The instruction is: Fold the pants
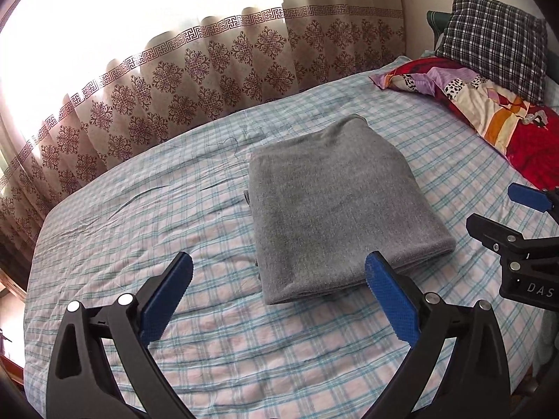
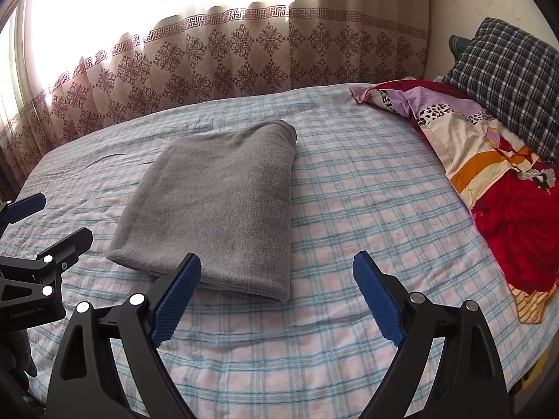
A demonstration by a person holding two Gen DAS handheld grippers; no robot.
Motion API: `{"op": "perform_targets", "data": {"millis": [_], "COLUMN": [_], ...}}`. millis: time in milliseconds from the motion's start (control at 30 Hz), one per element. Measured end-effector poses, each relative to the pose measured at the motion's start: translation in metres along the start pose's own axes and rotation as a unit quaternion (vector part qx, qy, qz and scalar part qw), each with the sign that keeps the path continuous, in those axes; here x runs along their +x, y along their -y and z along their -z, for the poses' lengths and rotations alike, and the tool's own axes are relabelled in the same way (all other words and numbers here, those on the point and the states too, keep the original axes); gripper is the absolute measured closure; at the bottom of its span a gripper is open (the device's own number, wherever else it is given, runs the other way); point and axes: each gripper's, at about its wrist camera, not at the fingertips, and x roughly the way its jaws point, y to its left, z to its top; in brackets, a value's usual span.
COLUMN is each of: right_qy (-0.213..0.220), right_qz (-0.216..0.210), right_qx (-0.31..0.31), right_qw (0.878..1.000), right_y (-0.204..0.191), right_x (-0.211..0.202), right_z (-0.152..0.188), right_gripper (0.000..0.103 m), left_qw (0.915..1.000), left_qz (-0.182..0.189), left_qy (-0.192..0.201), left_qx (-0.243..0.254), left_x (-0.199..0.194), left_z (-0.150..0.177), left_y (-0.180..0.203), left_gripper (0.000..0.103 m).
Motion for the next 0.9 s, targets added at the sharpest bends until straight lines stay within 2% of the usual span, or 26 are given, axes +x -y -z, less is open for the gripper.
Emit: {"op": "perform_targets", "data": {"millis": [500, 567, 667, 900], "right_qy": [0.015, 0.017, 0.022, 0.022], "right_qz": [0.007, 0.007, 0.012, 0.016], "right_qx": [-0.009, -0.009, -0.014, -0.018], "right_qw": [1.000, 1.000, 1.000, 0.999], "right_y": [-0.0050, -0.0050, -0.0068, -0.0089], "right_x": [-0.0037, -0.0045, -0.0063, -0.0054], "right_z": [0.0022, 0.0021, 0.0028, 0.0044], "right_gripper": [0.015, 0.011, 0.010, 0.005], "left_qw": [0.9996, 0.9995, 0.9994, 0.9989], "left_qz": [-0.025, -0.031, -0.033, -0.027], "left_qy": [0.004, 0.002, 0.001, -0.026], "left_qx": [-0.010, -0.009, -0.010, -0.026], "left_x": [-0.0047, -0.0048, -0.0057, -0.0010], "left_z": [0.0007, 0.0006, 0.0004, 0.0012], "left_y": [-0.0004, 0.0002, 0.0008, -0.0001], "left_gripper": [0.003, 0.003, 0.003, 0.003]}}
